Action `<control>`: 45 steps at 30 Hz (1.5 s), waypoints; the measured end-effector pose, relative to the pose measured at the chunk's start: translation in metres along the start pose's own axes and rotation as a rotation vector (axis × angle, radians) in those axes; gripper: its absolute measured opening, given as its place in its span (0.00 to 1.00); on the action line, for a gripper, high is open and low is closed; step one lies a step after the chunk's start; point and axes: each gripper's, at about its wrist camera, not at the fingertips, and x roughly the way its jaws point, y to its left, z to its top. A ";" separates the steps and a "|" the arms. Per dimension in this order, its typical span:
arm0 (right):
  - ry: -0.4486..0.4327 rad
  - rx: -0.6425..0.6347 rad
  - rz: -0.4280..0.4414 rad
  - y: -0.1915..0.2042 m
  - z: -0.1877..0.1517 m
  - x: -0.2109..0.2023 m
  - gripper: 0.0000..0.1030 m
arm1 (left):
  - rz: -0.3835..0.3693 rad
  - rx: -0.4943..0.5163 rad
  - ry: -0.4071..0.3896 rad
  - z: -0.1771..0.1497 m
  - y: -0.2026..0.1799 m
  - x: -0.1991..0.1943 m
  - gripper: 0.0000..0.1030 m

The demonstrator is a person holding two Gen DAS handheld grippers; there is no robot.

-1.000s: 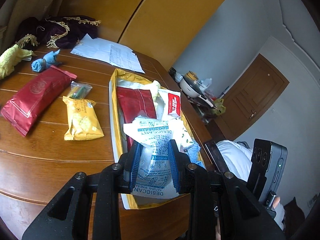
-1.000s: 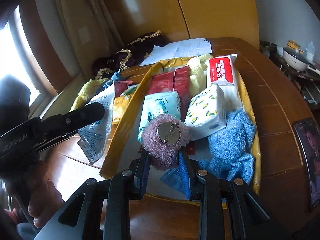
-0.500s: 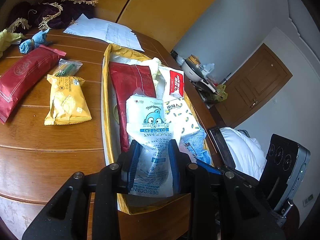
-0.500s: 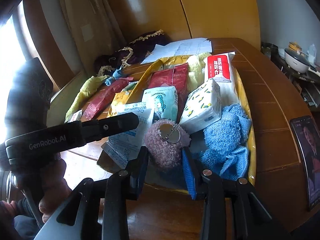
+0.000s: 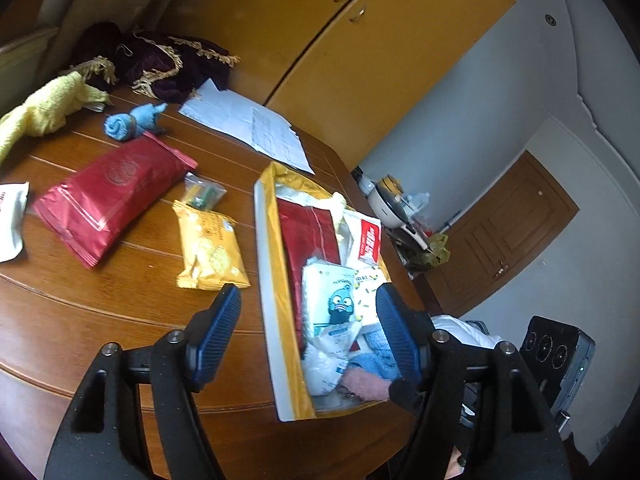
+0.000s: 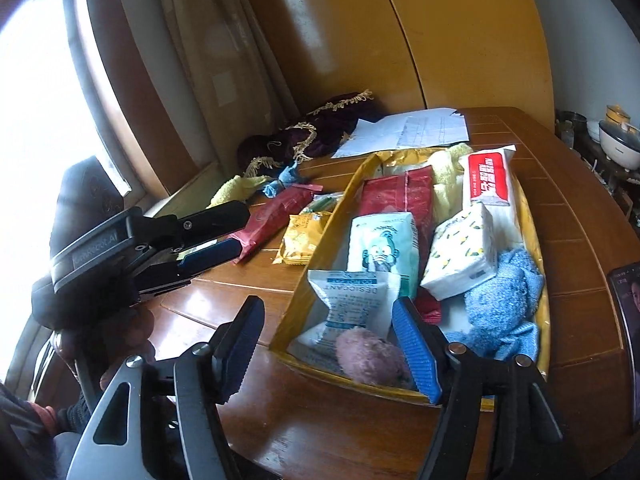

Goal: Organize soft objects
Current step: 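Carry the desiccant packet and pink ball into the box and open both grippers, then move the left gripper to the white red-lettered sachet while the right approaches the yellow cracker pack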

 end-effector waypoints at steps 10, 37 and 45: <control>0.038 -0.048 0.090 0.035 0.006 0.029 0.79 | 0.124 -0.038 -0.093 0.011 0.037 -0.026 0.68; 0.247 -0.129 -0.067 0.086 0.076 0.141 0.79 | 0.250 -0.175 -0.210 0.030 0.102 -0.073 0.68; 0.360 -0.165 -0.231 0.074 0.082 0.196 0.79 | 0.291 -0.203 -0.220 0.029 0.119 -0.081 0.68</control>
